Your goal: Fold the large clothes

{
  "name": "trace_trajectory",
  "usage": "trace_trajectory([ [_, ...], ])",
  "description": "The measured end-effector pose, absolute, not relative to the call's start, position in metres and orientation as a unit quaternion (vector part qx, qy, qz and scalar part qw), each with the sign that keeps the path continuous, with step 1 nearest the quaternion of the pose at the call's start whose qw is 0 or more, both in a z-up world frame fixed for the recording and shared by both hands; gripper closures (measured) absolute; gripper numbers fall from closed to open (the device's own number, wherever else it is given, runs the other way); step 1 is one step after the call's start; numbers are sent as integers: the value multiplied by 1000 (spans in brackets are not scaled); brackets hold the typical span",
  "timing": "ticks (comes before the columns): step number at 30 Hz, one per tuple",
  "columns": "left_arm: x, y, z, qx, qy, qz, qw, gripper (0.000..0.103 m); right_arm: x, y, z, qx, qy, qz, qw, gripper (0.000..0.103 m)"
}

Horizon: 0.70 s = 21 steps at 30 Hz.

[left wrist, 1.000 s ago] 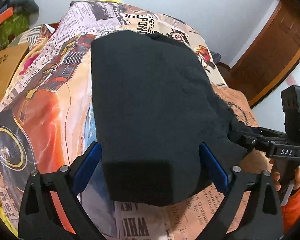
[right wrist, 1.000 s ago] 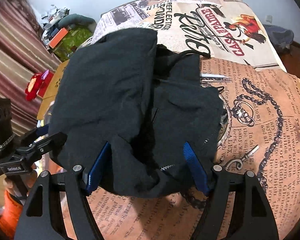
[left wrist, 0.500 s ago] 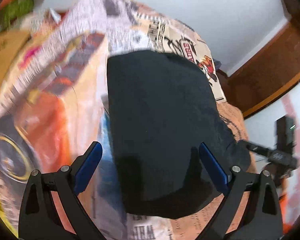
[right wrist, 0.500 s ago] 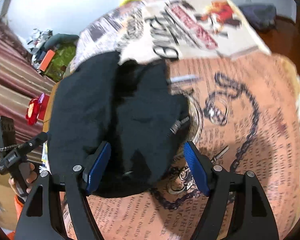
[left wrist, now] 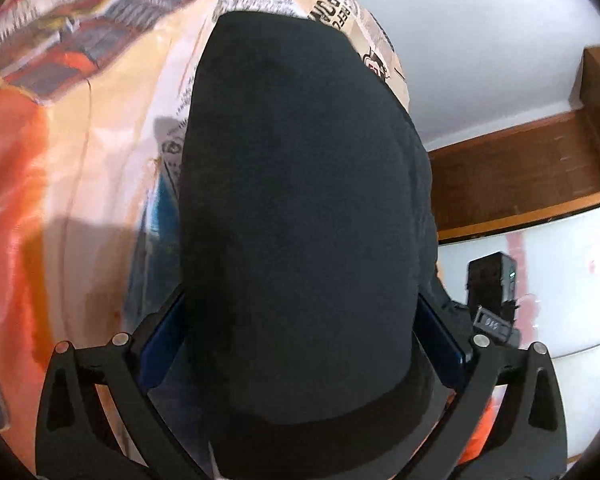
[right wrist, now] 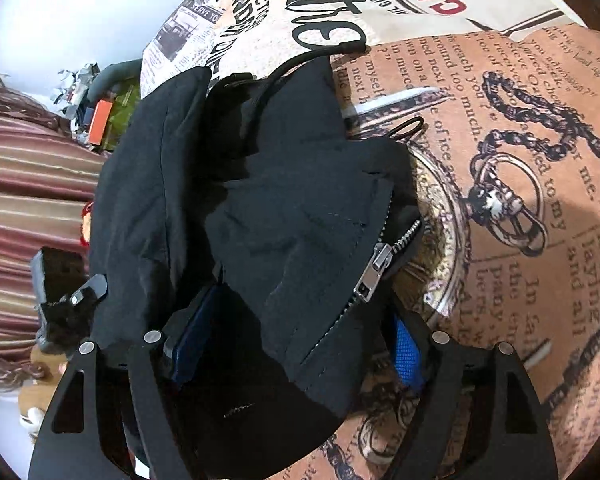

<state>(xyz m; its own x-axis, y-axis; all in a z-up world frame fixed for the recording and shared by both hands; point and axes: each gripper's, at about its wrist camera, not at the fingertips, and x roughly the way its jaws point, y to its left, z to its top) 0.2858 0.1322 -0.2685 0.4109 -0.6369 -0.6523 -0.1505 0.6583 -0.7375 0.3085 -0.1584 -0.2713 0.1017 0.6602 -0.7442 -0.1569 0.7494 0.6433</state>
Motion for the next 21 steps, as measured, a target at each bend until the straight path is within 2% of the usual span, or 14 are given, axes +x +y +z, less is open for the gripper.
trace_trajectory([
  [2,287,130,-270,-383,515,-163,749,0,308,-158,-271,214,605,295,708,36],
  [4,285,128,-266,-379,513,-160,754,1,307,-158,-271,221,606,303,702,53],
  [7,281,125,-257,-373,508,-153,761,8,303,-153,-259,213,596,305,711,67],
  [15,271,135,-202,-323,472,-152,806,20,298,-123,-216,185,565,335,731,86],
  [21,267,175,-163,-327,428,-150,829,26,304,-80,-181,160,529,362,750,86],
])
